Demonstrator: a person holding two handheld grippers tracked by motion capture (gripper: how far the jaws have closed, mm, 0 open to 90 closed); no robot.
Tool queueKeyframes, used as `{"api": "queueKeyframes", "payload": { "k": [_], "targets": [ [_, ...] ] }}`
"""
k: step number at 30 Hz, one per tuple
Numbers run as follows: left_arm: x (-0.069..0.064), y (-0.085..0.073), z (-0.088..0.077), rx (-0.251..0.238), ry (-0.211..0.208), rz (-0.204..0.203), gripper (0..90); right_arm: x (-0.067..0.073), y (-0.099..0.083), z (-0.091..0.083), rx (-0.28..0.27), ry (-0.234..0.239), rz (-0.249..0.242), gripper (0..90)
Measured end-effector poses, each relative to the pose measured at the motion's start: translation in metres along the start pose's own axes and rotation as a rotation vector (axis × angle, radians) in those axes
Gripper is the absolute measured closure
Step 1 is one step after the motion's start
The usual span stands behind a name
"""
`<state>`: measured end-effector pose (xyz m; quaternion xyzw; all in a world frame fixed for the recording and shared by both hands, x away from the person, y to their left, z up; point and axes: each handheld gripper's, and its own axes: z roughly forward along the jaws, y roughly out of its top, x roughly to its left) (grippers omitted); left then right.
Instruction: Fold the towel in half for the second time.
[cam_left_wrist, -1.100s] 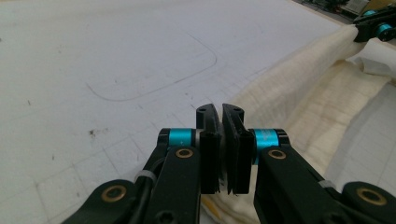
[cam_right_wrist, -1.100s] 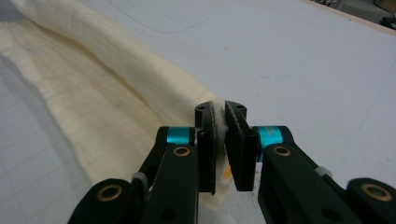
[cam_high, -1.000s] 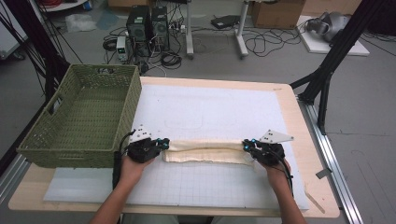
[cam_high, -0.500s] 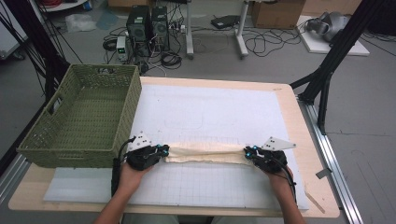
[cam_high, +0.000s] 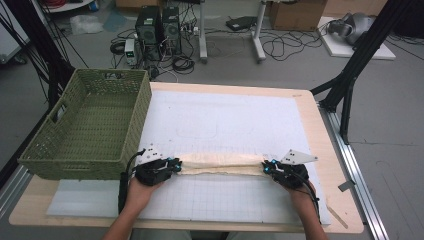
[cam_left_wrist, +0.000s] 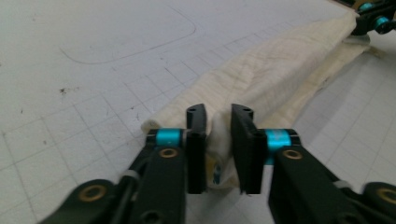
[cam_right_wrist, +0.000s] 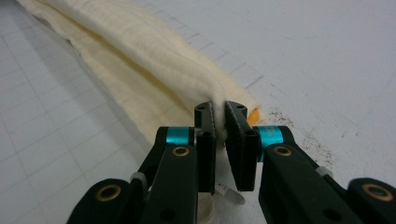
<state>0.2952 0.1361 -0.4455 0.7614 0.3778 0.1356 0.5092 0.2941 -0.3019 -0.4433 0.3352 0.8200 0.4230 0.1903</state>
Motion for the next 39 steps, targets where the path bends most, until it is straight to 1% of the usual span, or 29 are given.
{"api": "queueKeyframes", "payload": {
  "k": [1, 3, 4, 6, 8, 9, 11, 12, 13, 14, 16, 18, 19, 20, 22, 24, 25, 26, 28, 29, 30, 32, 33, 35, 37, 39],
  "targets": [
    [0.0, 0.002, -0.002, -0.015, -0.003, -0.011, 61.9, 0.0, 0.0, 0.0, -0.001, -0.002, -0.003, 82.7],
    [-0.002, 0.009, -0.006, -0.065, 0.004, -0.015, 55.5, 0.0, 0.0, -0.001, -0.001, -0.005, -0.006, 82.7],
    [-0.003, 0.014, -0.008, -0.087, -0.001, -0.012, 53.9, 0.0, 0.0, -0.001, 0.002, -0.006, -0.012, 82.7],
    [-0.005, 0.023, -0.01, -0.131, -0.009, -0.012, 53.7, 0.001, 0.0, -0.002, 0.012, -0.007, -0.027, 82.8],
    [-0.004, 0.028, -0.008, -0.137, -0.024, -0.017, 53.9, 0.001, 0.0, -0.001, 0.023, -0.008, -0.044, 82.8],
    [-0.004, 0.029, -0.005, -0.123, -0.025, -0.015, 55.0, 0.002, -0.001, -0.001, 0.025, -0.007, -0.047, 82.8],
    [-0.004, 0.029, 0.006, -0.061, -0.013, -0.001, 60.0, 0.002, -0.001, -0.002, 0.031, -0.01, -0.057, 82.8],
    [-0.005, 0.028, 0.012, -0.019, -0.008, 0.002, 62.5, 0.002, 0.0, -0.002, 0.029, -0.01, -0.062, 82.8],
    [-0.005, 0.026, 0.017, 0.022, -0.004, 0.004, 65.1, 0.003, 0.0, -0.003, 0.033, -0.008, -0.055, 82.6],
    [-0.005, 0.023, 0.021, 0.051, -0.006, 0.004, 67.3, 0.002, -0.001, -0.004, 0.032, -0.011, -0.063, 82.2],
    [-0.006, 0.017, 0.026, 0.1, 0.002, 0.019, 71.2, 0.001, -0.001, -0.006, 0.028, -0.016, -0.056, 77.3],
    [-0.005, 0.012, 0.029, 0.124, 0.003, 0.013, 72.3, -0.001, -0.002, -0.01, 0.011, -0.016, -0.019, 70.9],
    [-0.005, 0.01, 0.029, 0.133, 0.003, 0.015, 72.4, -0.003, -0.001, -0.013, -0.003, -0.029, 0.0, 65.0],
    [-0.005, 0.009, 0.029, 0.137, 0.004, 0.019, 72.8, -0.005, 0.0, -0.017, -0.026, -0.04, 0.028, 61.3],
    [-0.006, 0.009, 0.028, 0.14, 0.008, 0.027, 73.1, -0.008, 0.007, -0.029, -0.107, -0.055, 0.09, 56.9],
    [-0.006, 0.009, 0.028, 0.146, 0.009, 0.04, 73.1, -0.01, 0.018, -0.04, -0.183, -0.089, 0.128, 54.4],
    [-0.007, 0.008, 0.029, 0.147, 0.01, 0.043, 73.2, -0.009, 0.024, -0.043, -0.202, -0.103, 0.14, 54.2],
    [-0.007, 0.008, 0.029, 0.148, 0.009, 0.045, 73.2, -0.009, 0.031, -0.043, -0.207, -0.108, 0.144, 54.2],
    [-0.007, 0.007, 0.028, 0.147, 0.005, 0.044, 73.2, -0.006, 0.045, -0.034, -0.191, -0.118, 0.137, 54.0],
    [-0.006, 0.007, 0.028, 0.15, 0.004, 0.048, 73.2, -0.005, 0.051, -0.027, -0.171, -0.115, 0.13, 54.1],
    [-0.006, 0.007, 0.027, 0.145, 0.004, 0.042, 73.2, -0.004, 0.056, -0.018, -0.159, -0.107, 0.12, 54.1],
    [-0.006, 0.006, 0.027, 0.143, 0.0, 0.039, 73.1, -0.001, 0.059, 0.001, -0.107, -0.092, 0.114, 54.2],
    [-0.006, 0.006, 0.027, 0.144, -0.002, 0.04, 73.0, 0.002, 0.057, 0.011, -0.066, -0.077, 0.11, 54.9],
    [-0.006, 0.006, 0.026, 0.143, -0.002, 0.042, 72.9, 0.006, 0.049, 0.021, -0.02, -0.054, 0.103, 56.1],
    [-0.007, 0.005, 0.026, 0.142, -0.005, 0.036, 72.8, 0.01, 0.036, 0.023, 0.001, -0.049, 0.1, 57.3],
    [-0.007, 0.005, 0.026, 0.143, -0.005, 0.035, 72.8, 0.01, 0.023, 0.022, 0.02, -0.044, 0.114, 58.3]
  ]
}}
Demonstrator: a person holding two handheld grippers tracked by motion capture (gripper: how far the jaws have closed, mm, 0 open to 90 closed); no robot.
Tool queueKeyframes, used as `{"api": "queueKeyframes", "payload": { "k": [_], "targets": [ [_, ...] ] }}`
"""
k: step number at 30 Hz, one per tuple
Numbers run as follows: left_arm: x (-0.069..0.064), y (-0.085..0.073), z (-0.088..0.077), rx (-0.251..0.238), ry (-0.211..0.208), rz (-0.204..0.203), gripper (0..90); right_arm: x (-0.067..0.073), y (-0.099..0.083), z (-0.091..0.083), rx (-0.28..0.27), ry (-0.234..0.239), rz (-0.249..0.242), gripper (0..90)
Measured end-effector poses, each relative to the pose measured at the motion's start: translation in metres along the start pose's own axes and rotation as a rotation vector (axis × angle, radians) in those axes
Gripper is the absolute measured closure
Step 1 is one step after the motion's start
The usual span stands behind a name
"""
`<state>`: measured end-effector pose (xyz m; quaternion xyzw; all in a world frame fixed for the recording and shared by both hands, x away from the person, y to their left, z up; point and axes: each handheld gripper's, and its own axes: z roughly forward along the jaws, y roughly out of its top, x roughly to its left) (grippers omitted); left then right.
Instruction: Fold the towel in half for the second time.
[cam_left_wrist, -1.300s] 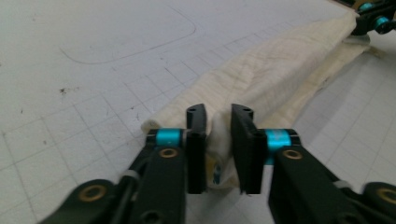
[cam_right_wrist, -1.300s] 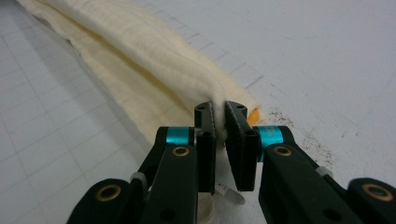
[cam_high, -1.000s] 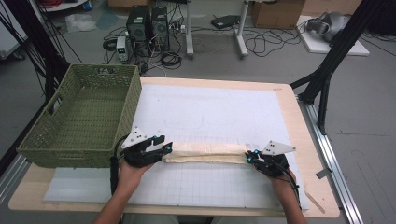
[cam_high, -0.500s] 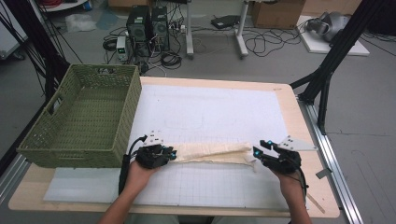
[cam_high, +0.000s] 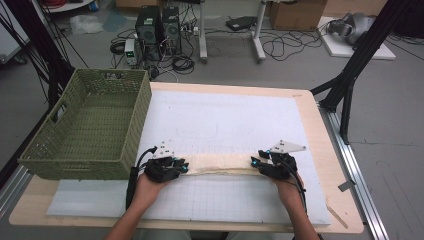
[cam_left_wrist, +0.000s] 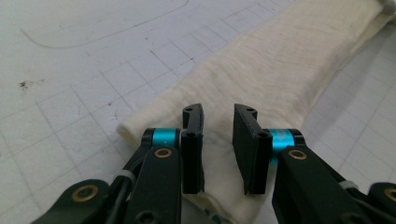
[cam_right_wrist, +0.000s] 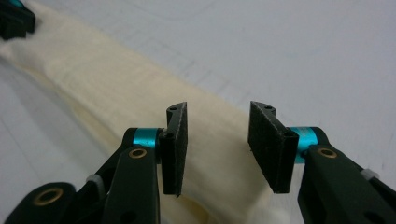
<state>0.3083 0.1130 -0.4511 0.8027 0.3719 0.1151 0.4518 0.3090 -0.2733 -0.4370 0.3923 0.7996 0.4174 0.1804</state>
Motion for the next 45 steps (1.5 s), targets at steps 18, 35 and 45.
{"api": "queueKeyframes", "payload": {
  "k": [18, 35, 45],
  "targets": [
    [0.0, 0.0, 0.0, 0.009, 0.015, 0.002, 72.5, 0.002, -0.028, -0.016, 0.036, -0.097, -0.034, 59.7],
    [0.0, -0.001, 0.0, 0.002, 0.023, -0.003, 73.3, 0.001, -0.027, -0.018, 0.045, -0.142, -0.018, 53.7],
    [0.004, -0.001, -0.007, -0.045, -0.026, -0.032, 69.3, -0.005, -0.029, -0.028, 0.002, -0.107, -0.018, 43.8]
  ]
}}
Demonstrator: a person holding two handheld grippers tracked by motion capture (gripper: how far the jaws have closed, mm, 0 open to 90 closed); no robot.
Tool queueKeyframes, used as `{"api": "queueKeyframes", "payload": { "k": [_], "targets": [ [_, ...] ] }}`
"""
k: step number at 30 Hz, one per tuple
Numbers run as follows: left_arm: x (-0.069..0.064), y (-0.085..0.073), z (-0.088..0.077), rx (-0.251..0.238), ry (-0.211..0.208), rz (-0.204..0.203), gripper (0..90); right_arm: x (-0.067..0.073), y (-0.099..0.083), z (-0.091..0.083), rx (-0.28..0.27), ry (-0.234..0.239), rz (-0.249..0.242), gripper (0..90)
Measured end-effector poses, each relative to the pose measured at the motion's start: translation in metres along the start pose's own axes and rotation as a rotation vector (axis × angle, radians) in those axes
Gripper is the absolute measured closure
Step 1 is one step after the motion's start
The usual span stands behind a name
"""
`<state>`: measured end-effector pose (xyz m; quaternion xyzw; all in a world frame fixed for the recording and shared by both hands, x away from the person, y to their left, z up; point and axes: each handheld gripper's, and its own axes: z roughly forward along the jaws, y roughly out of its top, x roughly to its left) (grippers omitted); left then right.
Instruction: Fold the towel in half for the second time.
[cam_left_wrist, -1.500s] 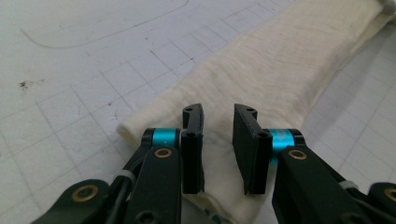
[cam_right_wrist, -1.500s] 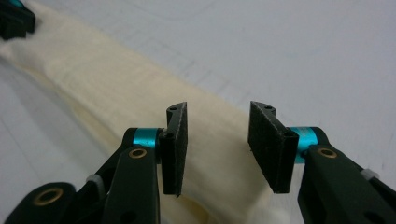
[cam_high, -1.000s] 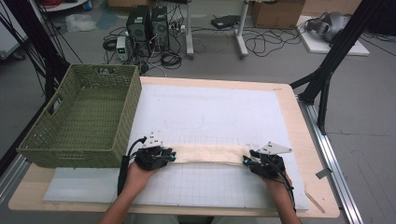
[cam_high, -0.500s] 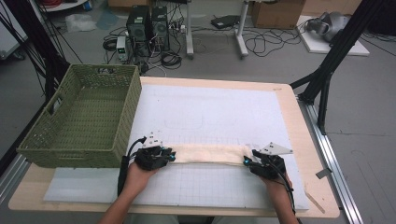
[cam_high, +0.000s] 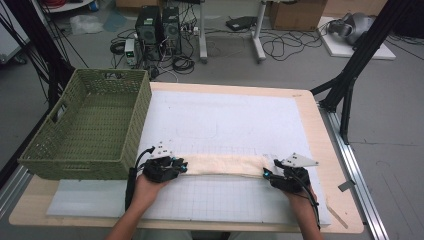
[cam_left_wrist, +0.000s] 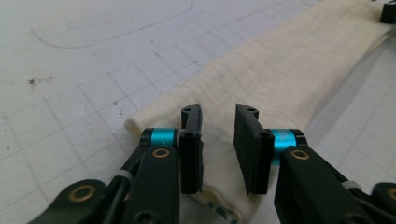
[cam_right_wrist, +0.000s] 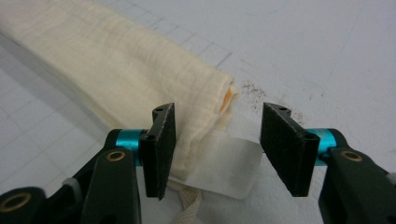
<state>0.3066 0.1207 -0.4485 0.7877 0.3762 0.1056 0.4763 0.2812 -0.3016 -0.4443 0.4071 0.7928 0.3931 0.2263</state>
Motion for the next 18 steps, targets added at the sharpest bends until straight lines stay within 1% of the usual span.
{"api": "queueKeyframes", "payload": {
  "k": [1, 2, 5, 7, 8, 9, 10, 12, 14, 16, 18],
  "targets": [
    [0.001, 0.001, -0.002, -0.018, -0.017, -0.004, 67.7, -0.001, 0.001, -0.001, -0.014, 0.004, 0.005, 42.5],
    [0.002, 0.003, -0.005, -0.037, -0.022, -0.004, 66.1, -0.002, 0.001, -0.003, -0.027, 0.008, 0.012, 41.5],
    [0.005, 0.006, -0.015, -0.102, -0.015, -0.013, 60.9, -0.005, 0.003, -0.008, -0.065, 0.005, 0.024, 38.9],
    [0.007, 0.007, -0.02, -0.135, 0.003, -0.009, 55.9, -0.008, 0.003, -0.013, -0.089, -0.008, 0.034, 37.5],
    [0.008, 0.007, -0.022, -0.157, 0.004, -0.007, 55.3, -0.01, 0.003, -0.015, -0.099, -0.012, 0.044, 36.7],
    [0.008, 0.007, -0.024, -0.177, 0.015, -0.004, 54.7, -0.011, 0.003, -0.017, -0.113, -0.018, 0.049, 36.7],
    [0.008, 0.008, -0.026, -0.2, 0.028, -0.005, 53.0, -0.013, 0.003, -0.02, -0.122, -0.023, 0.051, 36.6],
    [0.009, 0.008, -0.029, -0.239, 0.038, -0.008, 49.1, -0.016, 0.003, -0.024, -0.144, -0.034, 0.06, 35.7],
    [0.008, 0.009, -0.031, -0.255, 0.04, -0.006, 46.9, -0.018, 0.004, -0.027, -0.151, -0.043, 0.07, 34.8],
    [0.008, 0.009, -0.031, -0.26, 0.026, -0.007, 46.6, -0.02, 0.004, -0.03, -0.16, -0.054, 0.069, 33.8],
    [0.007, 0.009, -0.03, -0.273, 0.025, -0.008, 44.2, -0.022, 0.004, -0.033, -0.165, -0.062, 0.073, 33.1]
  ]
}}
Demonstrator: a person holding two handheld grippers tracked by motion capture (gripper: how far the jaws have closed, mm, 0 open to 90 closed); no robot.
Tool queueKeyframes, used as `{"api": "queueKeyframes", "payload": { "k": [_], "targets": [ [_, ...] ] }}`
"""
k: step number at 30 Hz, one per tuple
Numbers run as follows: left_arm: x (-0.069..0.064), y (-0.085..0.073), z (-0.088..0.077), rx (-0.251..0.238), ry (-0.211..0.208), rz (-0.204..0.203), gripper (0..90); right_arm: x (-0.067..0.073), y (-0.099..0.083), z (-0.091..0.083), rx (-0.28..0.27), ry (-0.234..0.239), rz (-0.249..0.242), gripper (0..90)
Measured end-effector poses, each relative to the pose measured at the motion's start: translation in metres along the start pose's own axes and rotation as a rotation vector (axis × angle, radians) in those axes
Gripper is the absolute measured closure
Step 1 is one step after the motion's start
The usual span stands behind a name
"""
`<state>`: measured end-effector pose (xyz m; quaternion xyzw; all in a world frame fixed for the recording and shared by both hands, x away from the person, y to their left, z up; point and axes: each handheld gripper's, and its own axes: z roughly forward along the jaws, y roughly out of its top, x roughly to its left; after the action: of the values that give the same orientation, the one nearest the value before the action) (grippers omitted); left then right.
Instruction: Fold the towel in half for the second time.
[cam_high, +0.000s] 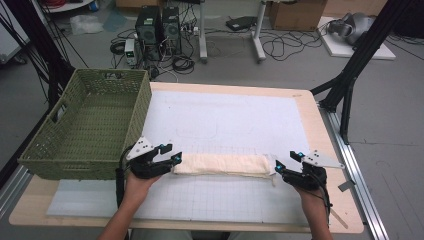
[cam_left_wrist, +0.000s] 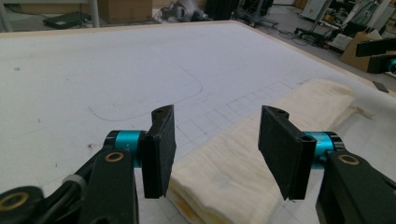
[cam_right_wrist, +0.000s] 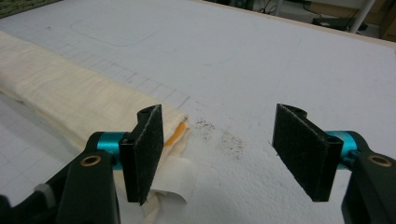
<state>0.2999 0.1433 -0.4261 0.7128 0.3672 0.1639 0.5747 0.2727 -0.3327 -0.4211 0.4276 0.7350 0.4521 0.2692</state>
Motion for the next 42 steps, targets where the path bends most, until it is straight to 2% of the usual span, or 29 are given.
{"api": "queueKeyframes", "payload": {
  "k": [3, 6, 7, 15, 19, 24, 29, 32, 35, 42],
  "targets": [
    [0.0, 0.001, 0.0, -0.019, 0.008, -0.021, 35.4, -0.002, 0.0, -0.003, 0.006, -0.02, -0.001, 31.1],
    [0.001, 0.002, 0.0, -0.027, 0.041, -0.032, 23.6, -0.004, 0.0, -0.006, 0.014, -0.037, -0.008, 30.0],
    [0.002, 0.002, 0.0, -0.031, 0.041, -0.037, 23.1, -0.004, -0.001, -0.007, 0.017, -0.042, -0.013, 30.0],
    [0.005, 0.001, 0.0, -0.025, 0.056, -0.031, 21.6, -0.007, -0.002, -0.013, 0.02, -0.055, 0.009, 24.5],
    [0.006, 0.001, -0.001, -0.022, 0.056, -0.045, 21.3, -0.001, -0.001, -0.014, 0.008, -0.054, 0.007, 19.1],
    [0.002, 0.002, 0.0, -0.01, 0.059, -0.023, 21.0, 0.004, 0.0, -0.017, 0.006, -0.038, -0.02, 12.4],
    [0.003, 0.002, 0.0, -0.015, 0.069, -0.019, 21.0, 0.003, -0.001, -0.016, 0.017, -0.045, -0.045, 11.7],
    [0.004, 0.002, 0.0, -0.016, 0.067, -0.017, 21.0, 0.001, -0.002, -0.014, 0.023, -0.039, -0.027, 11.5],
    [0.005, 0.002, 0.002, -0.002, 0.058, -0.022, 21.4, 0.0, -0.002, -0.011, 0.023, -0.035, -0.029, 11.5],
    [0.004, 0.004, 0.0, -0.011, 0.054, -0.024, 21.9, -0.001, -0.002, -0.008, 0.025, -0.038, -0.011, 11.5]
  ]
}}
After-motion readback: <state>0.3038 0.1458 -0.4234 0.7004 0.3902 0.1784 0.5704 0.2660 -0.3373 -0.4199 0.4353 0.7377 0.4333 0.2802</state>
